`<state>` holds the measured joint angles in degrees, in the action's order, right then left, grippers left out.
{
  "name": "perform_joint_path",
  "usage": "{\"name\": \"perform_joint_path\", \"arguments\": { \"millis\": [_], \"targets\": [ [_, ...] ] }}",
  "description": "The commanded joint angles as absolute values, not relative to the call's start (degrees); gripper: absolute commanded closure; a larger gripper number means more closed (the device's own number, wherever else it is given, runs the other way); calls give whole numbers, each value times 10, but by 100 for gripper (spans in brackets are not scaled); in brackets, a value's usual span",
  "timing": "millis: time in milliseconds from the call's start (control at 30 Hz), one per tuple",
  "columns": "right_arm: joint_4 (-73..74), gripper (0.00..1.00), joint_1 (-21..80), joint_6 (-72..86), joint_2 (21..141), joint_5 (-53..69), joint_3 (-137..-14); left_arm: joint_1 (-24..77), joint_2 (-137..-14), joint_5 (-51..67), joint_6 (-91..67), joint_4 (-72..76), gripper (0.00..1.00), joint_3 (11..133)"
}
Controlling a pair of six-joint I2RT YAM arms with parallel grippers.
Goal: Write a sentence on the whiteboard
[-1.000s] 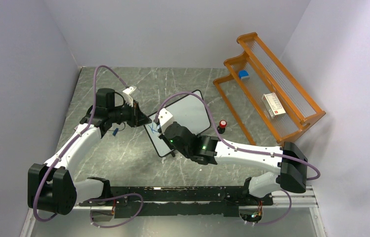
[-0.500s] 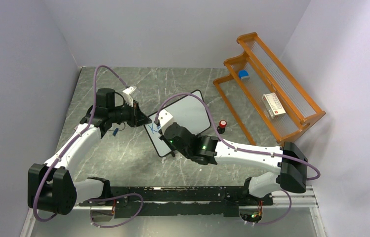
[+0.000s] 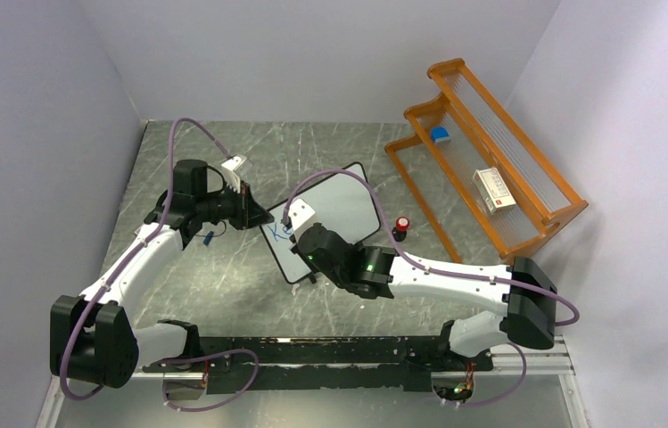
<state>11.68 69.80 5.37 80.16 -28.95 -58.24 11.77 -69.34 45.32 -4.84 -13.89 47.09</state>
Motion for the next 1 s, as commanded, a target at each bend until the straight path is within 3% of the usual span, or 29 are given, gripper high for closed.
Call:
{"name": "perform_joint_path", "arguments": {
  "millis": [0, 967],
  "targets": [
    [118, 100, 694, 58, 795, -318, -576, 122, -711, 401, -21, -181, 95, 467],
    [72, 100, 678, 58, 781, -284, -565, 122, -713, 402, -21, -182, 95, 467]
  ]
}}
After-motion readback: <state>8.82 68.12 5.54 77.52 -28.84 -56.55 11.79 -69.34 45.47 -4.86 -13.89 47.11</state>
